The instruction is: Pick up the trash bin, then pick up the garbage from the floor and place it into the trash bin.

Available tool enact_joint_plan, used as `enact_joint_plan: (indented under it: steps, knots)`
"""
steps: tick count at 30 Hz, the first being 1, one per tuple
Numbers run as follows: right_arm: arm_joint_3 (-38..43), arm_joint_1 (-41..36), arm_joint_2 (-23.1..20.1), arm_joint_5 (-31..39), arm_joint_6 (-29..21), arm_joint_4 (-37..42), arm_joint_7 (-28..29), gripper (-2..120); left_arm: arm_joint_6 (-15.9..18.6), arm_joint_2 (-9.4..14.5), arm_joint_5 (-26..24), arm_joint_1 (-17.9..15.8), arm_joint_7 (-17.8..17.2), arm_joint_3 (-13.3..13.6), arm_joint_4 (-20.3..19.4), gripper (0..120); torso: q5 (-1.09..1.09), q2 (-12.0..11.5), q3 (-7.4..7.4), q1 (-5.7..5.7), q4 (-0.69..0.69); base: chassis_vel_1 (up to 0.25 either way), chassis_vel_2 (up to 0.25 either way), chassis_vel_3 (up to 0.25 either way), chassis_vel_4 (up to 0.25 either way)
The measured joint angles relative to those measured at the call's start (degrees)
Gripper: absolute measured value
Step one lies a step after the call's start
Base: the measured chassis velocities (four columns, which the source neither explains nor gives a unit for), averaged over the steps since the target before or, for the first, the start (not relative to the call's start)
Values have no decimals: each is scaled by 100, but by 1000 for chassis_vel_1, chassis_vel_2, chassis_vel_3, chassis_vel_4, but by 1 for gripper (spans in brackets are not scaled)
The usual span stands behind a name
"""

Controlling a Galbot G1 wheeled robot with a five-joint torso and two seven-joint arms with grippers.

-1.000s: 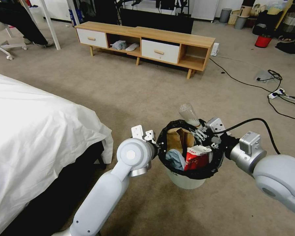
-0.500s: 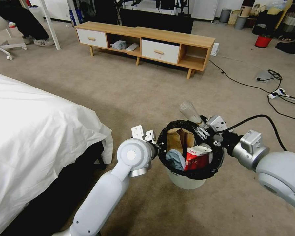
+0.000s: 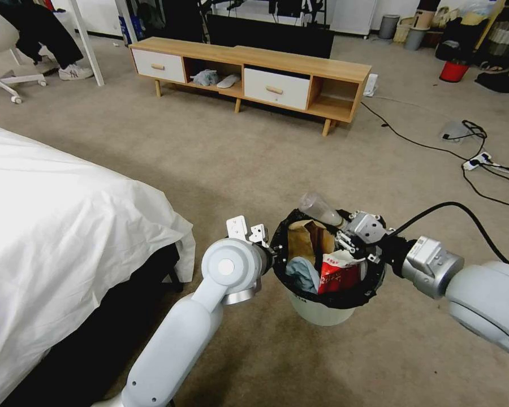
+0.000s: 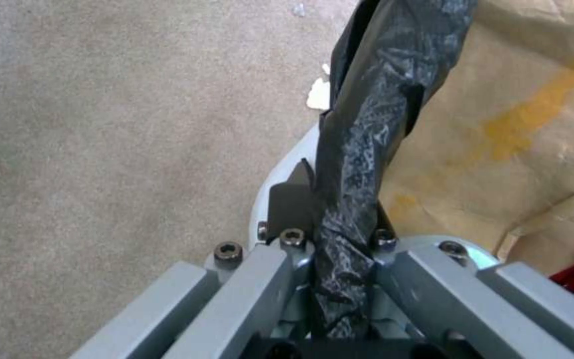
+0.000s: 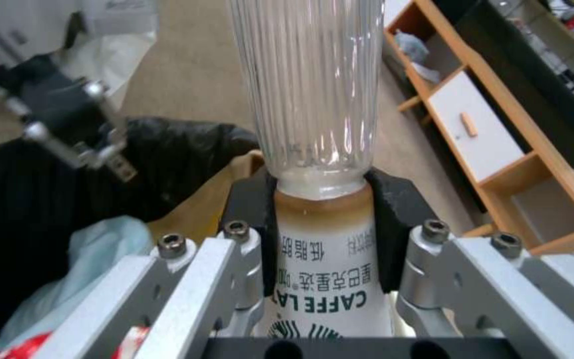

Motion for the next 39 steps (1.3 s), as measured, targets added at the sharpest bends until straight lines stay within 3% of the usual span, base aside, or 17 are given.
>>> enact_joint_plan:
  steps: [31,39]
  knots:
    - [-121,-113,-78,-183,-93,-93,-104,25,0,40,36,49,66,-32,-92,1,0,0,0,0,0,0,0,0,0]
    - [-139,-118,-62,-210,-91,-140,-103,32,0,44,30,40,68,-24,-95,1,0,0,0,0,0,0,0,0,0]
